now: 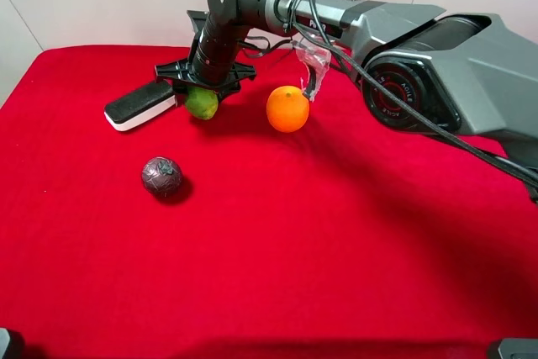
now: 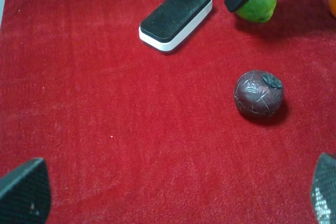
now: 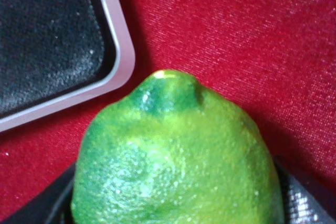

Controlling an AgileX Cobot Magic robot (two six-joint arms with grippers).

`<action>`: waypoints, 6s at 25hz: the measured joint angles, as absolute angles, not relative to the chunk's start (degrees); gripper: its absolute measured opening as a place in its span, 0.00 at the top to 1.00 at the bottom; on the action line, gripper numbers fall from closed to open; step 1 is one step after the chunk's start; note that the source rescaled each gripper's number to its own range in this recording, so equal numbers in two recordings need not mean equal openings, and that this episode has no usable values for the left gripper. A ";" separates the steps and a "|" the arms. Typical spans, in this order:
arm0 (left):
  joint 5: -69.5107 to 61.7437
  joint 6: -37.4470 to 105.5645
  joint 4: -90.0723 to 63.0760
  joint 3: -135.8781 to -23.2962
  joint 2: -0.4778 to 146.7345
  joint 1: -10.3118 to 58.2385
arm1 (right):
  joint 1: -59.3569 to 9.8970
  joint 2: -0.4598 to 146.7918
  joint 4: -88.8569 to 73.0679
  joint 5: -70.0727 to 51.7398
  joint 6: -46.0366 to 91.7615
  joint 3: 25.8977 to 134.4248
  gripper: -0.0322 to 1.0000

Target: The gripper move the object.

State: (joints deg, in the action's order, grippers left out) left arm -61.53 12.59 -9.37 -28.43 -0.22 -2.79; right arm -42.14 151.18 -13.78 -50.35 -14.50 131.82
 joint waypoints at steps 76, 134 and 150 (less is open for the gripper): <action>-61.53 12.59 -9.32 -28.43 -0.22 -2.79 | -39.89 98.17 -5.19 -69.84 3.41 90.92 0.01; -61.53 12.59 -9.32 -28.43 -0.22 -2.79 | 0.70 -0.22 -3.72 -58.93 3.32 28.65 0.01; -61.53 12.59 -9.32 -28.43 -0.22 -2.79 | 0.70 -0.40 -3.72 -58.51 3.32 28.65 0.01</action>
